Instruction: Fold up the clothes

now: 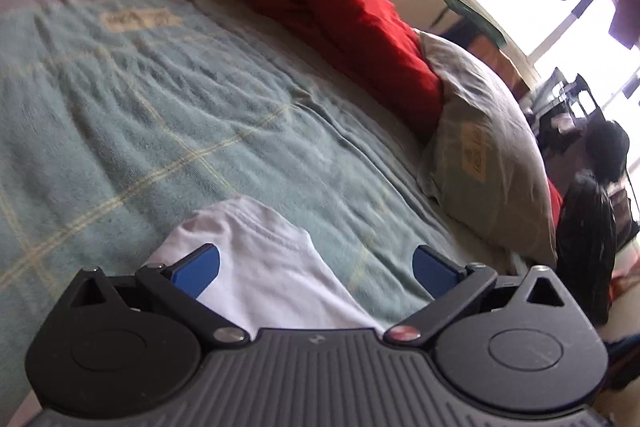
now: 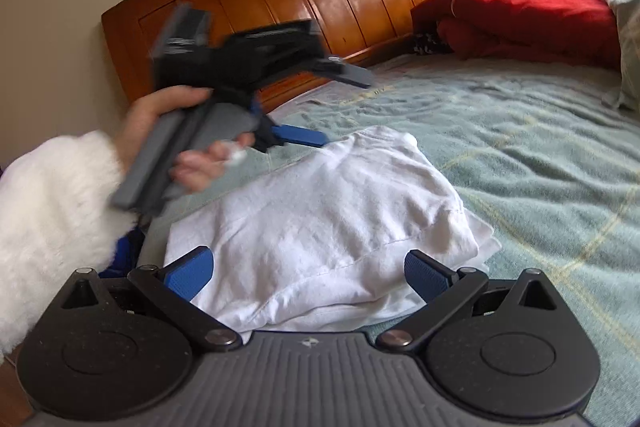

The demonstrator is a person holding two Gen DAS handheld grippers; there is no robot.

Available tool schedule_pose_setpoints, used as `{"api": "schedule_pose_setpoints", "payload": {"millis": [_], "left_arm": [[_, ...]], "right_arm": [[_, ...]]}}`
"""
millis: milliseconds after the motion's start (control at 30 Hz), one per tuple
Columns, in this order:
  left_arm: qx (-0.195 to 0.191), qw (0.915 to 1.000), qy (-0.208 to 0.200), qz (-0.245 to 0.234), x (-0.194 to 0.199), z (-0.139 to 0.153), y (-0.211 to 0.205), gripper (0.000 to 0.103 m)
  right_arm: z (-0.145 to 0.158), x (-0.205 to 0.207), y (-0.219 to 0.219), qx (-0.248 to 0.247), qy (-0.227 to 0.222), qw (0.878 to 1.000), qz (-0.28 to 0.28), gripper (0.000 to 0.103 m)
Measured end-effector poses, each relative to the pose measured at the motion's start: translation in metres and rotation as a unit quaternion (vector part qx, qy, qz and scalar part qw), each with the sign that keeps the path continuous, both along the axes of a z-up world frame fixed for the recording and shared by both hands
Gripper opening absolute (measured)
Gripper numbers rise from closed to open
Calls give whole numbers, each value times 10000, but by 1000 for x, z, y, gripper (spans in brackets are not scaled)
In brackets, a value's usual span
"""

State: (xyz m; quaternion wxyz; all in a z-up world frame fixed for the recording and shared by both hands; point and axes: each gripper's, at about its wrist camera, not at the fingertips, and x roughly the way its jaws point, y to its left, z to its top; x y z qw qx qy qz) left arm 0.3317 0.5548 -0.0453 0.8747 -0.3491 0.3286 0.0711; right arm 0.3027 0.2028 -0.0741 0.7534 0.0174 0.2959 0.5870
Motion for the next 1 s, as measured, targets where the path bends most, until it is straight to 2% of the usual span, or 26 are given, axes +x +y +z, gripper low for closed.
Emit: {"api": "schedule_pose_setpoints", "payload": {"millis": [67,133,233,300,367,500,633,800,900,1000], "left_arm": [[4,9999,106,69,17,-12,6,102],[193,9996,48,187,28,-11,7,102],[506,9983,-140,258,29,4,-1,102],[559,9983,-187,-11,22,14,-10,102],[779,9965,-49,-301,11,24,-23,102],[1372,9864,289,-861,-25,42,-46,102],[1359,9833,439,-1131,-78,44,-51,102],[1026,9873,956,-743,-119,9,-33,102],[930,9912,872,-365,-142,16,-26,102],[1169,9910,639,-112,-175,41,-37,102]], "right_arm": [[0,0,0,11,12,10000,37,103],[-1,1,0,13,40,10000,44,103],[-2,5,-2,70,160,9998,44,103],[-3,8,-4,121,241,9996,19,103],[-2,9,-5,143,264,9995,-36,103],[-1,8,-6,180,220,9995,-107,103],[-1,10,-7,204,244,9993,-180,103],[-3,10,-4,148,221,9994,-201,103],[-2,8,-2,79,125,9997,-191,103],[1,5,0,20,63,9998,-172,103]]}}
